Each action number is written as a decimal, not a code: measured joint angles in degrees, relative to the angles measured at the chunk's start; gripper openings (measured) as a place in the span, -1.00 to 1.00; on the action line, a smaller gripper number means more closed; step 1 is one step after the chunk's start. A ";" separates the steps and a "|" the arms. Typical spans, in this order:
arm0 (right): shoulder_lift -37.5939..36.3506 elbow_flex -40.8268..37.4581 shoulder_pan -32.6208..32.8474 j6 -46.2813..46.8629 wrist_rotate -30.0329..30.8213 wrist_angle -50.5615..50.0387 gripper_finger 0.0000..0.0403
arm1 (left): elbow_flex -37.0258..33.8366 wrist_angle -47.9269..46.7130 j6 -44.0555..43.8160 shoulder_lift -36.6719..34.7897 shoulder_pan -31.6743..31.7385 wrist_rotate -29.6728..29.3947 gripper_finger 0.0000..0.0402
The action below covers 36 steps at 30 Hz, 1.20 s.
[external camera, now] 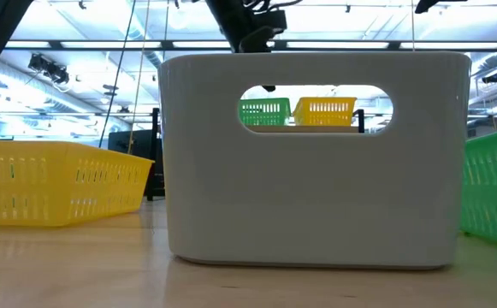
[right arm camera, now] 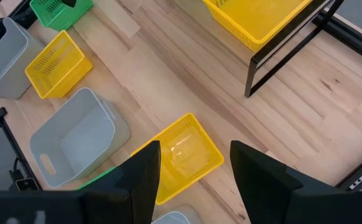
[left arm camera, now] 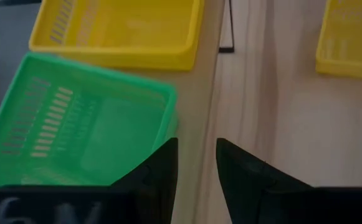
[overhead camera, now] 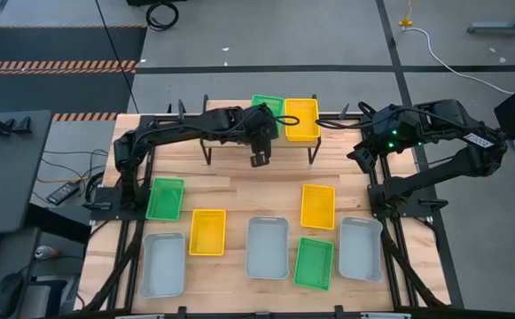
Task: Stack baskets on shelf by color
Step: Put the middle green bin on the shelf
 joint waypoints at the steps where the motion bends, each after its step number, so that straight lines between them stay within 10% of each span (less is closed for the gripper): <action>1: 0.00 0.00 0.00 0.00 0.00 0.00 -0.01 | 0.00 0.47 -0.15 0.00 -0.01 0.13 -0.42; 14: 0.00 0.00 0.00 0.00 0.00 0.00 -0.01 | 0.00 2.40 0.42 0.00 -0.21 2.80 -0.42; 21: 0.00 0.00 0.01 0.00 -0.59 0.00 -0.01 | 1.63 -4.05 10.63 -0.02 -0.43 -10.70 -0.42; 36: -0.02 -0.02 0.02 -0.52 0.31 -0.02 -0.01 | 2.20 -15.01 14.21 -2.27 6.27 -0.93 -0.42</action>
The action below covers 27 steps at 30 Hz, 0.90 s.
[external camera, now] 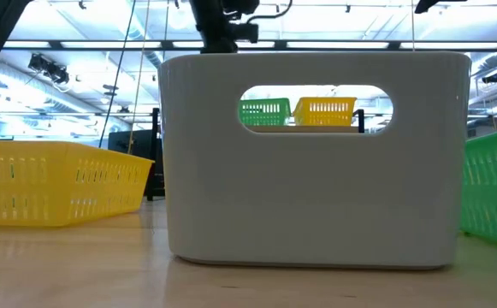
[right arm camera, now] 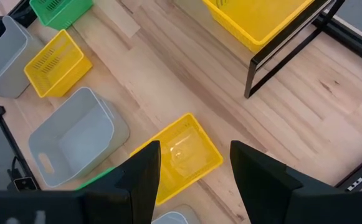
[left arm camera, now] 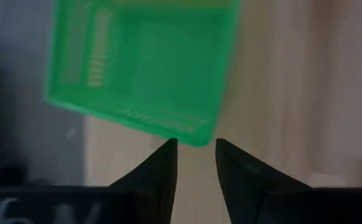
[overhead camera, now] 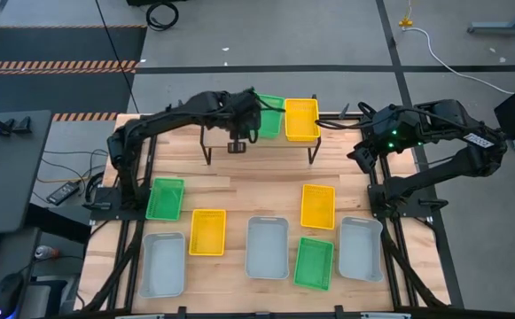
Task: Stack baskets on shelf by color
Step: Put the middle green bin on the shelf
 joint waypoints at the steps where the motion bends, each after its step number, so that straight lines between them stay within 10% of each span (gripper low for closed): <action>1: 0.00 -0.01 -0.02 -0.03 0.31 -0.01 -0.01 | 0.03 -0.01 0.92 -0.13 0.19 2.93 -0.42; 27: 0.00 -0.01 -0.01 -0.11 0.75 -0.03 -0.01 | -0.10 1.37 8.46 0.19 1.28 6.71 -0.37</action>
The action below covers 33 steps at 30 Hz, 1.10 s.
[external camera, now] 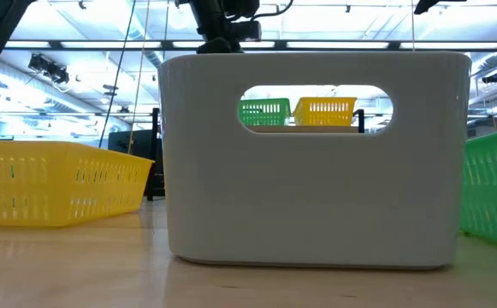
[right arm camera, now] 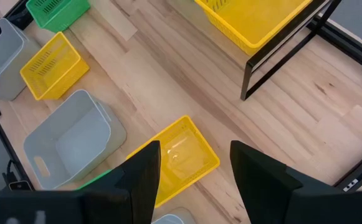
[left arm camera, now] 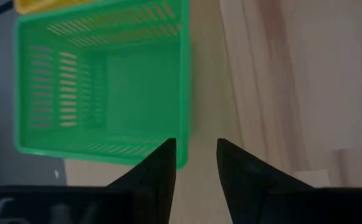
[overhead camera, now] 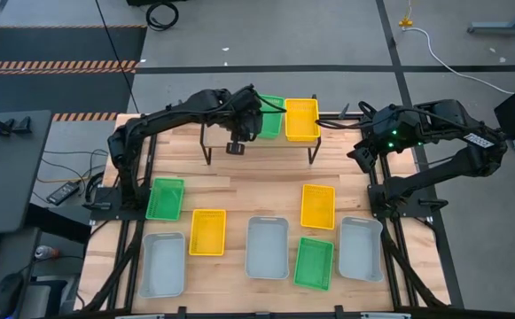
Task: Stack baskets on shelf by color
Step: Put the middle green bin on the shelf
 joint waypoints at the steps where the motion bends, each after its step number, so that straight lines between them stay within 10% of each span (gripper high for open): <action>1: 0.00 0.00 -0.01 0.00 0.06 0.00 -0.01 | -0.02 0.35 0.01 0.02 0.00 0.01 -0.34; 13: 0.02 0.00 0.00 0.49 1.54 1.10 -0.01 | -0.06 1.03 -1.31 2.62 1.10 -0.86 -0.12; 33: 0.02 0.00 -0.01 0.61 1.54 1.49 -0.01 | -0.24 1.77 -6.87 3.10 -1.04 1.57 -0.73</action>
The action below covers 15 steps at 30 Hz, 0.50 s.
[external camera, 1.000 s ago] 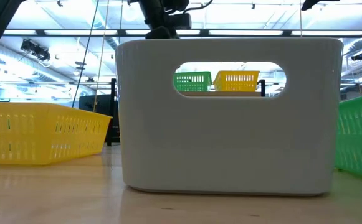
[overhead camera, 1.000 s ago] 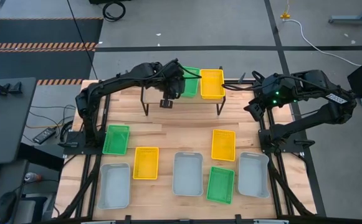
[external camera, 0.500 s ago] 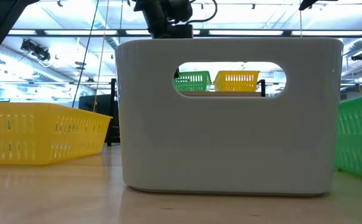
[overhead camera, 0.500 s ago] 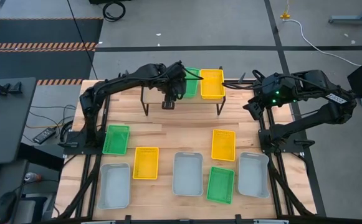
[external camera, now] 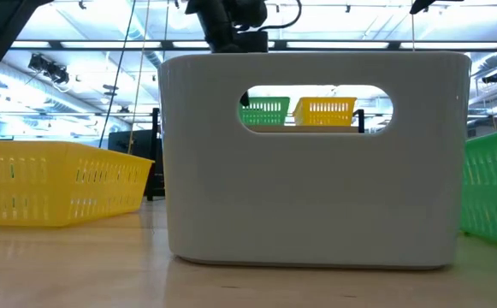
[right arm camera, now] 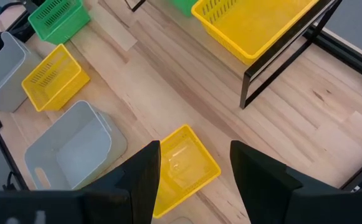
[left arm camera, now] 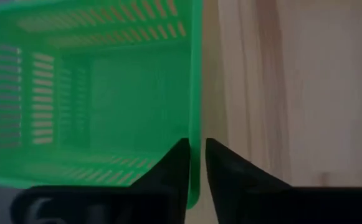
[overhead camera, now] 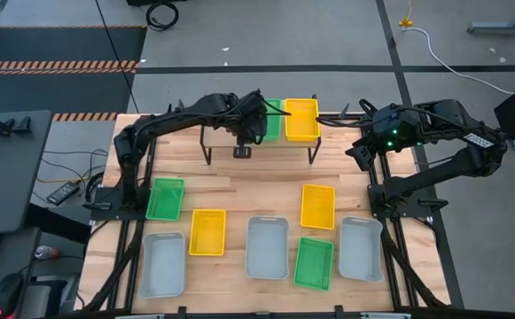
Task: Stack baskets on shelf by color
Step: Put the middle green bin on the shelf
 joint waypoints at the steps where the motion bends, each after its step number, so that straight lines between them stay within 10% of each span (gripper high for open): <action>1: 0.00 0.00 0.01 0.01 0.01 0.00 -0.01 | 0.00 0.11 -0.01 0.00 -0.20 -0.02 -0.75; 15: 0.00 0.00 0.01 0.59 -0.02 0.04 -0.01 | 0.00 2.67 -0.43 0.00 -1.74 -3.27 -0.81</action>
